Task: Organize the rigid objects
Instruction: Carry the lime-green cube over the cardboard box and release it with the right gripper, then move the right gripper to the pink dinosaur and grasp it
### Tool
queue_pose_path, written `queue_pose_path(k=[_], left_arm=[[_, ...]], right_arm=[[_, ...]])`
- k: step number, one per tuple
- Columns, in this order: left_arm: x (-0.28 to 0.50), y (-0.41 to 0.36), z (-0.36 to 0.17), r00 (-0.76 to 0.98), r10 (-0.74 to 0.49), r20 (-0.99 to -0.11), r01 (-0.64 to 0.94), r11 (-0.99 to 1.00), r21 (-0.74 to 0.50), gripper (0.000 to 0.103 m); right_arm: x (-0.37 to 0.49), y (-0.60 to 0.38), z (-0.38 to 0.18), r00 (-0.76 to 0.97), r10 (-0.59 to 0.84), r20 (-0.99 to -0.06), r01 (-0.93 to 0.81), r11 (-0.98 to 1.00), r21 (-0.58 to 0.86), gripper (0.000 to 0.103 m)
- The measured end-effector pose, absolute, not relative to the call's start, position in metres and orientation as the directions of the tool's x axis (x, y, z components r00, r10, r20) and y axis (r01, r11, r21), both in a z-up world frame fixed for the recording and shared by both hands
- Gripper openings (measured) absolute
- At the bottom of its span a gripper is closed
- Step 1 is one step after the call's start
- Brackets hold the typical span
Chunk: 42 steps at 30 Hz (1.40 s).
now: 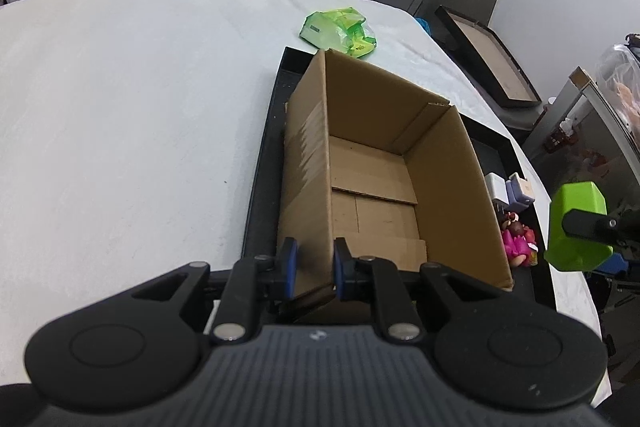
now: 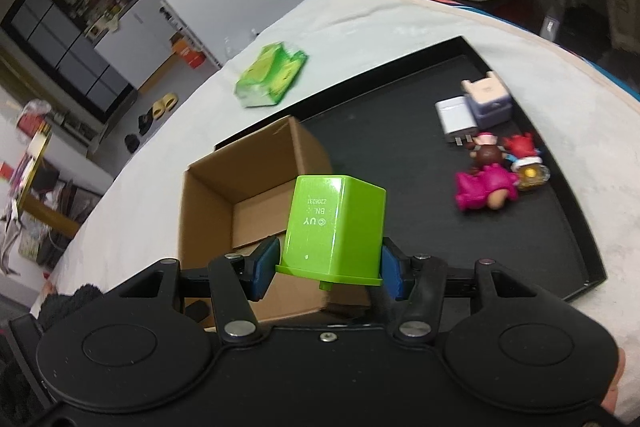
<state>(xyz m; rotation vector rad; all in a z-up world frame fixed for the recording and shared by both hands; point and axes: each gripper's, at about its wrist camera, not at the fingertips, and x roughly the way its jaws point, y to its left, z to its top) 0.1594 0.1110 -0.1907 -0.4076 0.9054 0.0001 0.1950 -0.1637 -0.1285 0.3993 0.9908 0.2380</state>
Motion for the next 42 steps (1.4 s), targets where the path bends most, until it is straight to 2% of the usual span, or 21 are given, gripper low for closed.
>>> queue_pose_path(k=[12,22,24,25,30,42], left_arm=[[0.154,0.125,-0.195,0.638,-0.212,-0.740,-0.164,0.902,-0.400,0.016],[0.149,0.131,-0.193,0.662,-0.199,-0.723,-0.176,0.896,-0.409,0.016],[0.149,0.131,-0.193,0.657,-0.207,-0.725,-0.173,0.895,-0.412,0.016],[0.149,0.131,-0.193,0.656,-0.209,-0.726,-0.171,0.895,-0.412,0.016],[0.152,0.131,-0.193,0.657,-0.211,-0.724,-0.168,0.895,-0.413,0.016],[0.150,0.127,-0.190,0.660,-0.190,-0.727,-0.161,0.909,-0.384,0.016]], right_arm=[[0.202,-0.101,-0.127,0.488,0.376,-0.787,-0.115,0.922,0.369,0.052],[0.216,-0.061,-0.123,0.471,0.388,-0.792,-0.193,0.922,0.337,0.053],[0.219,-0.054,-0.121,0.478,0.382,-0.791,-0.213,0.924,0.318,0.054],[0.219,-0.052,-0.120,0.484,0.371,-0.793,-0.212,0.928,0.305,0.059],[0.217,-0.067,-0.118,0.486,0.383,-0.785,-0.188,0.924,0.334,0.061],[0.187,-0.154,-0.114,0.551,0.302,-0.778,-0.127,0.952,0.280,0.062]])
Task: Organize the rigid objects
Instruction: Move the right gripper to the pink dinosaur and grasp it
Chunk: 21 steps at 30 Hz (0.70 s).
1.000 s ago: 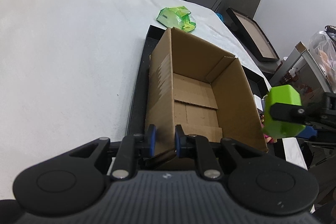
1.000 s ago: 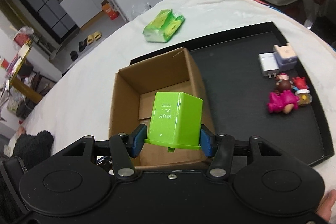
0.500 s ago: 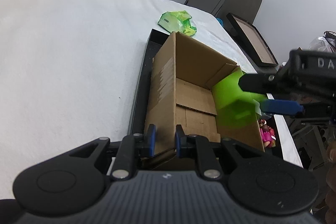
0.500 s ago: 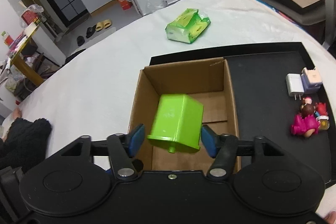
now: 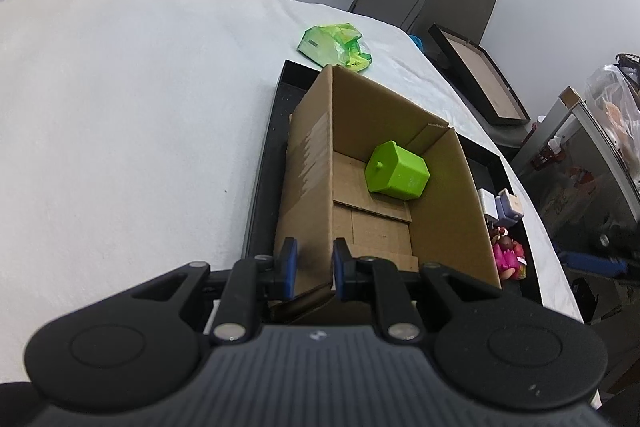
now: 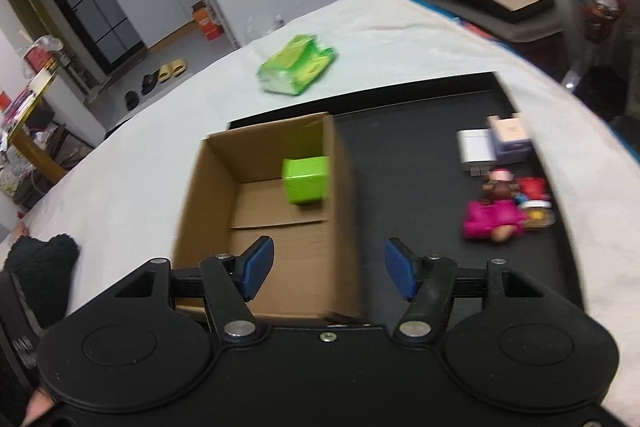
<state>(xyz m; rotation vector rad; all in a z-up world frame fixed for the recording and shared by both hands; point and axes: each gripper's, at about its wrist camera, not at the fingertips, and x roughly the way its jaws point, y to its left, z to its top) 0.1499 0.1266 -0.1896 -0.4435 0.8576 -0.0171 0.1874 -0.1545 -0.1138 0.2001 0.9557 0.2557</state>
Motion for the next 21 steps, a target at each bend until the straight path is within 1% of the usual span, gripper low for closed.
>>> queue_pose_path(k=[3,14,17,19,21], left_arm=[[0.148,0.122,-0.187,0.663,-0.168,-0.730,-0.162,0.919,-0.359,0.016],[0.147,0.106,-0.177,0.651,-0.073,-0.756,-0.191,0.948,-0.256,0.018],[0.148,0.102,-0.176,0.641,-0.038,-0.767,-0.207,0.953,-0.220,0.024],[0.150,0.100,-0.176,0.634,-0.017,-0.773,-0.218,0.955,-0.200,0.033],[0.151,0.097,-0.175,0.629,0.012,-0.777,-0.231,0.958,-0.172,0.037]], right_arm=[[0.185,-0.179,-0.118,0.562,0.275,-0.780,-0.091,0.958,0.273,0.063],[0.195,-0.257,-0.148,0.574,0.235,-0.784,0.066,0.942,0.330,0.063],[0.203,-0.269,-0.155,0.570,0.247,-0.784,0.086,0.931,0.355,0.063],[0.210,-0.274,-0.160,0.565,0.253,-0.786,0.097,0.925,0.367,0.063],[0.218,-0.276,-0.167,0.563,0.257,-0.786,0.096,0.924,0.371,0.063]])
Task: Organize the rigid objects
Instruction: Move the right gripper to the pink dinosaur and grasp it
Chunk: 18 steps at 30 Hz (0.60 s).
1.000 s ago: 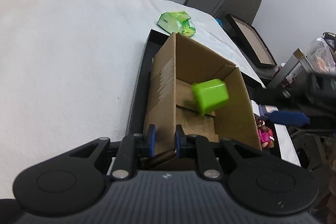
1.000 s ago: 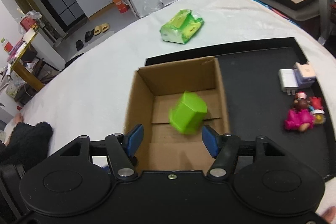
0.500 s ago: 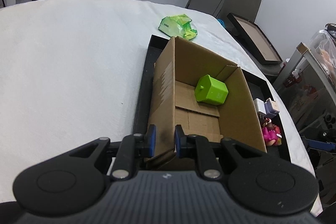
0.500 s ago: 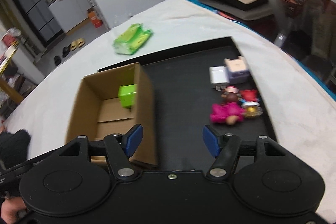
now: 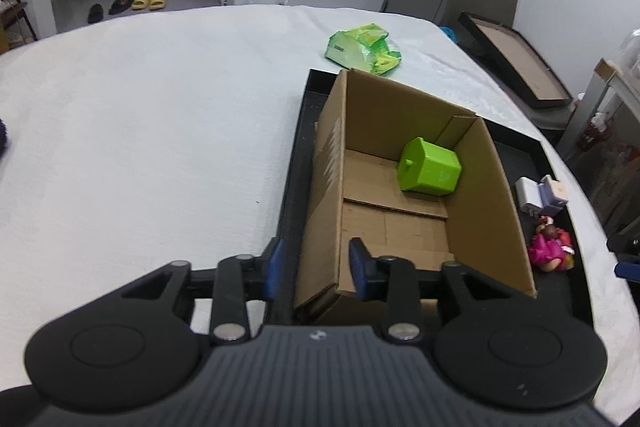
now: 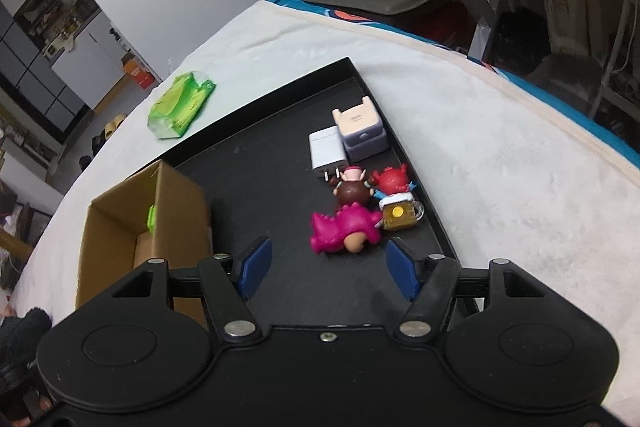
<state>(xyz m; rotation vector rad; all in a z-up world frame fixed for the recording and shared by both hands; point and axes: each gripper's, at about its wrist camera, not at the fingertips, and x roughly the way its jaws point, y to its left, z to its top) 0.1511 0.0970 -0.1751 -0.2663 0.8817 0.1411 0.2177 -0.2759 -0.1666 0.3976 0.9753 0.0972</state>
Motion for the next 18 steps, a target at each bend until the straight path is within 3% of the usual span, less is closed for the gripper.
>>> queue_pose_path(k=[8,18], left_arm=[[0.157,0.089,-0.176,0.603,0.082,-0.794,-0.261,0.960,-0.099,0.046],[0.163,0.082,-0.178,0.590,0.128,-0.797,-0.289,0.955,-0.060,0.047]], right_arm=[[0.245,-0.259,-0.177,0.552,0.243,-0.797,0.033,0.949,0.312,0.087],[0.262,-0.245,-0.214,0.541,0.192,-0.819,-0.049,0.979,0.197,0.088]])
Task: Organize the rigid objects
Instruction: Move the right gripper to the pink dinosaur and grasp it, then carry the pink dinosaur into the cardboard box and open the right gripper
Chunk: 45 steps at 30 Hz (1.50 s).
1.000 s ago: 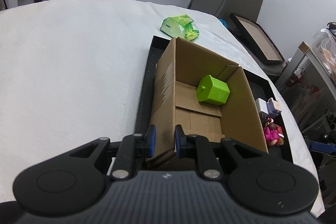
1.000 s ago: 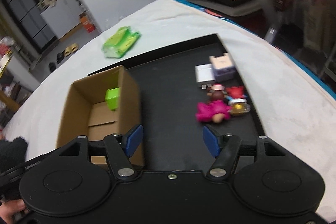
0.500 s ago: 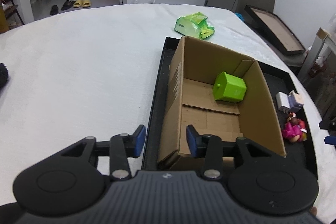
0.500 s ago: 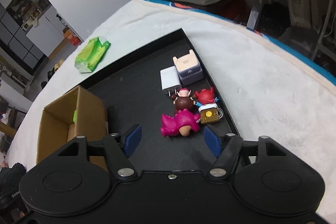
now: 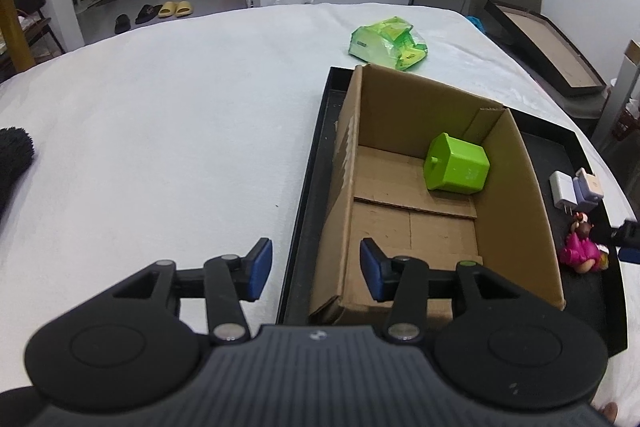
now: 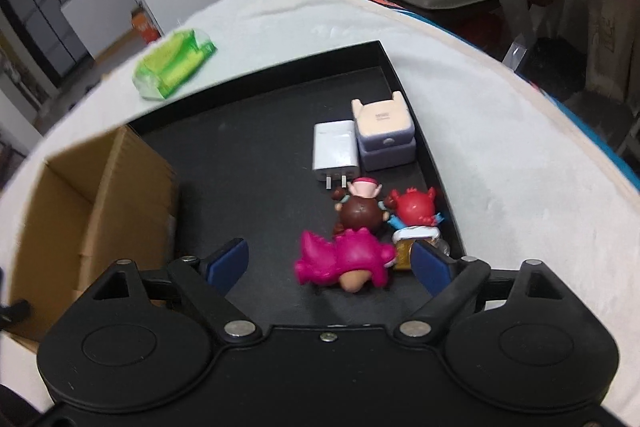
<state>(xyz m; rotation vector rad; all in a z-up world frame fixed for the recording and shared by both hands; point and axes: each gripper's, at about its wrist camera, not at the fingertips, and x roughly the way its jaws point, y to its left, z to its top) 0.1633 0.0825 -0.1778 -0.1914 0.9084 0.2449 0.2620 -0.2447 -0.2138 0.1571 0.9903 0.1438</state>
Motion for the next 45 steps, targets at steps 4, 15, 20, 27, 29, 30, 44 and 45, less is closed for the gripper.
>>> queue_pose_path(k=[4,15,20,27,29,30,44,45], left_arm=[[0.166,0.079,-0.177,0.587,0.155,-0.795,-0.308,0.950,-0.042,0.047],[0.175,0.078,-0.174,0.579,0.208,-0.789,-0.366,0.930,-0.023,0.047],[0.174,0.075,-0.174,0.575,0.221,-0.788,-0.363,0.932,-0.003,0.047],[0.170,0.075,-0.174,0.585,0.212,-0.783,-0.361,0.933,-0.017,0.047],[0.169,0.075,-0.173,0.590,0.203,-0.781,-0.356,0.934,-0.026,0.047],[0.168,0.076,-0.172,0.594,0.201,-0.779,-0.356,0.934,-0.029,0.047],[0.160,0.089,-0.175,0.613,0.141,-0.778,-0.342,0.935,-0.100,0.047],[0.160,0.090,-0.175,0.615,0.135,-0.777,-0.341,0.934,-0.108,0.047]], right_arm=[[0.268,-0.241,-0.230,0.523,0.175,-0.834,-0.071,0.984,0.162,0.088],[0.259,-0.216,-0.239,0.572,0.143,-0.807,-0.231,0.973,0.009,0.066],[0.257,-0.217,-0.238,0.562,0.172,-0.809,-0.239,0.970,0.040,0.065],[0.252,-0.217,-0.234,0.534,0.213,-0.818,-0.238,0.966,0.097,0.065],[0.248,-0.216,-0.231,0.534,0.216,-0.817,-0.240,0.966,0.098,0.065],[0.247,-0.216,-0.229,0.530,0.229,-0.816,-0.243,0.964,0.112,0.065],[0.221,-0.192,-0.167,0.583,0.271,-0.766,-0.273,0.953,0.130,0.065],[0.221,-0.191,-0.165,0.586,0.270,-0.764,-0.267,0.955,0.133,0.065]])
